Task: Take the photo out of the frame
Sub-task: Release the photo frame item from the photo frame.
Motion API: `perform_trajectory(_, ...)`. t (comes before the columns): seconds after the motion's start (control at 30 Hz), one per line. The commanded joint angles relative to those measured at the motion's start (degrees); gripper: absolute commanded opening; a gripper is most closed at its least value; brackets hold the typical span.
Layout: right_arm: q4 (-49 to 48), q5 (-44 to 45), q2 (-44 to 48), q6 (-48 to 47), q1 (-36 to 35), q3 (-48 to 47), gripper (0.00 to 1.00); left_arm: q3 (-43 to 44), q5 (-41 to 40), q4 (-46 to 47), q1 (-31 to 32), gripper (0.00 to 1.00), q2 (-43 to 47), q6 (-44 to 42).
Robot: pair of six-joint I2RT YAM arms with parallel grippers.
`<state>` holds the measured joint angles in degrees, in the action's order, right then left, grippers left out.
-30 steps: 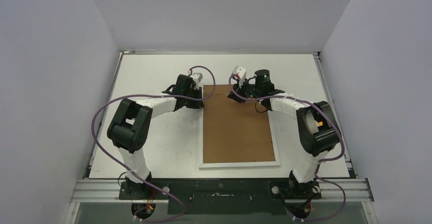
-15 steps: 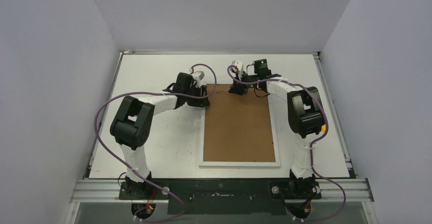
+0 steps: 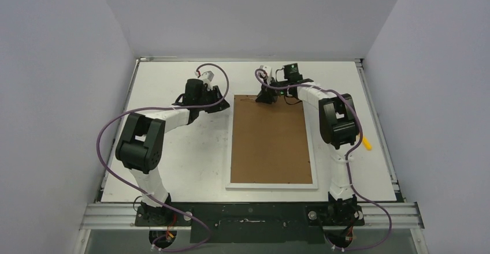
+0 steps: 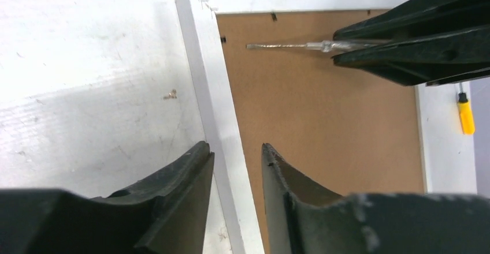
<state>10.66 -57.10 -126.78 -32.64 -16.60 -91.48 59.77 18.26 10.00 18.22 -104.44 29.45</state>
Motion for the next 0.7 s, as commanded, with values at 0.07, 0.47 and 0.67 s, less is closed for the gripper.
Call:
perform_trajectory(0.07, 2.0, -2.3, -3.1, 1.9, -0.7, -5.2, 0.05, 4.9, 0.4, 4.4, -1.2, 0.31, -1.1, 1.8)
perform_trajectory(0.47, 2.7, -3.6, -5.8, 12.8, -0.9, -9.2, 0.05, 9.9, 0.5, 3.0, -1.3, 0.31, -5.7, 0.2)
perform_trajectory(0.67, 2.3, -3.9, -7.3, 16.0, -0.9, -10.8, 0.05, 11.6, 0.6, 1.8, -1.3, 0.31, -7.2, -0.2)
